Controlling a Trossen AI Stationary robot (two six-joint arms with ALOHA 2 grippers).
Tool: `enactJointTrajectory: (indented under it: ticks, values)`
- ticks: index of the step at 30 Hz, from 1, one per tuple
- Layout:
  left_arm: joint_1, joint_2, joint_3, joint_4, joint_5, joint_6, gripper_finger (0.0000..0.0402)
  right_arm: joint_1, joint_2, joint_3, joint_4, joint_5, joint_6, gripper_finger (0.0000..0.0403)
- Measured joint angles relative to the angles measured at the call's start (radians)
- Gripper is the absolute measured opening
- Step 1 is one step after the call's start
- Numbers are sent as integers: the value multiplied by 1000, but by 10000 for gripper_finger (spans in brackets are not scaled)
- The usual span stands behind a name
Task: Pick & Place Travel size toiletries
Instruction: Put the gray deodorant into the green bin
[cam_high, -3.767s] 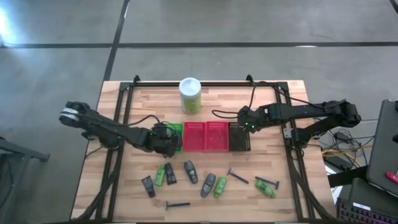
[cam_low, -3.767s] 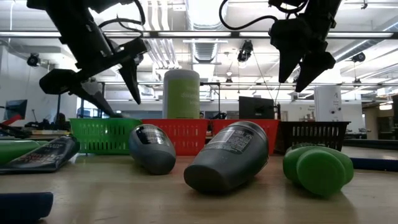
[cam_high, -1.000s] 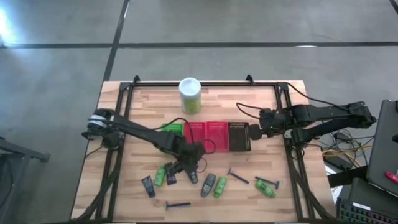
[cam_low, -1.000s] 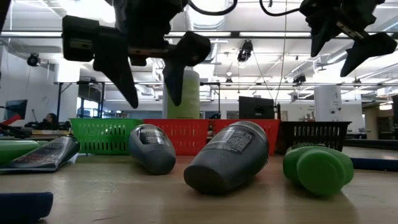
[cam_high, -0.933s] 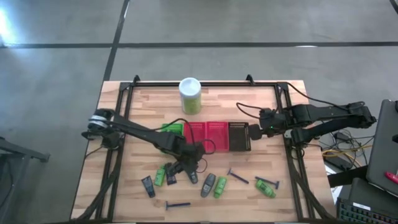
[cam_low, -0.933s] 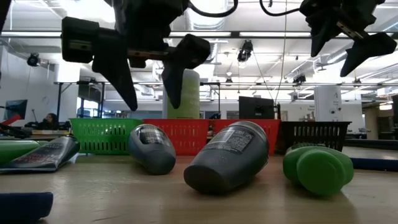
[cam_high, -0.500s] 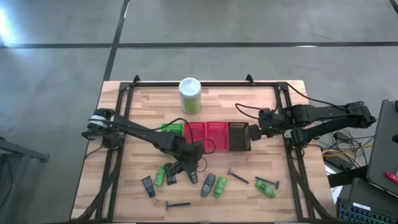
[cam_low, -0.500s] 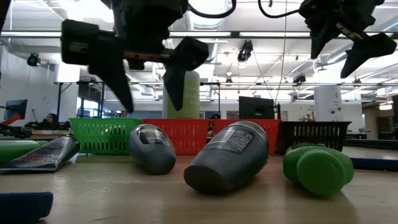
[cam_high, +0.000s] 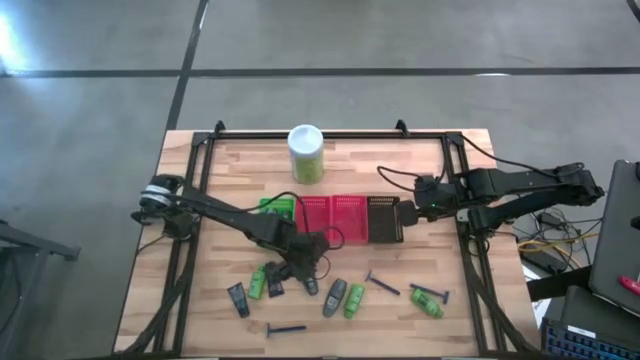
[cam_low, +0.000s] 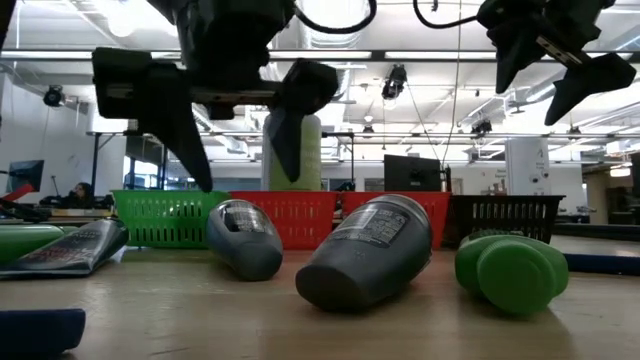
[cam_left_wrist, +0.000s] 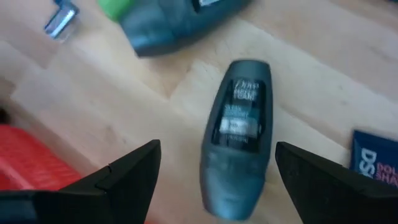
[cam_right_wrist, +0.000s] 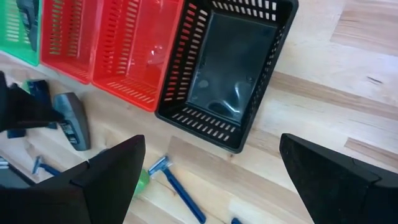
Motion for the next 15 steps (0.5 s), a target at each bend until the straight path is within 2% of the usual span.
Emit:
enactJointTrajectory:
  ticks: [15]
  values:
    - [4,80,-14,6,9,21,321,0,1,0,0,5,15,368]
